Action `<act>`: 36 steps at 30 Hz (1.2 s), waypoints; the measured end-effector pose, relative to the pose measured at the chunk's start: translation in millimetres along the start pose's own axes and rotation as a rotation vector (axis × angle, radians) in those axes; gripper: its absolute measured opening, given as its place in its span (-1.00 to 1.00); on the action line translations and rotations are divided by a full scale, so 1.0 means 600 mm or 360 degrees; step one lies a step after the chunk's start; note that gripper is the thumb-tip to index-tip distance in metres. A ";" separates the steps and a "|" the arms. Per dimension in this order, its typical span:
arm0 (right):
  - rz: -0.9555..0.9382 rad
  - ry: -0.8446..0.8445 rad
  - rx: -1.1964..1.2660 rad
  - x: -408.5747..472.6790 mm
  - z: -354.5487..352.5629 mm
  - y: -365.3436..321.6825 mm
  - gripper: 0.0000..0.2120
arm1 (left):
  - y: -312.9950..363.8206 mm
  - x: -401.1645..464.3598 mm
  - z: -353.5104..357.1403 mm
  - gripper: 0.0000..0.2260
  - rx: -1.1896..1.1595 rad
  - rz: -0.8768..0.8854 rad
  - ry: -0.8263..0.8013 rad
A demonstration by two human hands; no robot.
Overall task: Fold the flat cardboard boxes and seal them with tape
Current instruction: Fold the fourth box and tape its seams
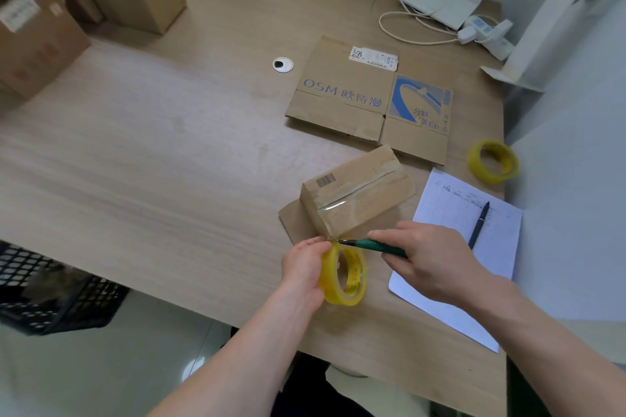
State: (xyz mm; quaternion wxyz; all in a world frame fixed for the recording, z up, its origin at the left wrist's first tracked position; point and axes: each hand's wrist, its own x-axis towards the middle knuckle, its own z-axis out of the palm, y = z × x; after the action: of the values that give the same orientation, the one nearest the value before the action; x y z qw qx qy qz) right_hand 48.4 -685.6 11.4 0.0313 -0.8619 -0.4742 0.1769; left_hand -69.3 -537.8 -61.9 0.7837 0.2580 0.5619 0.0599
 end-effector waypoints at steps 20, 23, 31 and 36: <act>0.0588 0.0215 0.0768 0.158 0.054 -0.038 -0.51 | 0.002 0.019 0.010 -0.87 0.0088 -0.0242 -0.0140; 0.0594 0.0210 0.0781 0.158 0.053 -0.038 -0.51 | 0.000 0.016 0.017 -0.88 0.0102 -0.0272 -0.0204; 0.0631 0.0162 0.0773 0.159 0.049 -0.041 -0.45 | -0.012 0.006 -0.005 -0.88 -0.0108 -0.0287 -0.0346; 0.0519 0.0002 0.0685 0.158 0.024 -0.037 -0.52 | -0.019 0.008 0.000 -0.96 -0.0219 -0.0240 -0.0279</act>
State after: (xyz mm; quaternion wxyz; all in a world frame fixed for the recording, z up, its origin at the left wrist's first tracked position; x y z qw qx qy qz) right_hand 72.2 -596.4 -23.3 0.1854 -0.9006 -0.2805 0.2757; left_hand -69.7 -545.8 -71.7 0.8479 0.1649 0.5036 0.0164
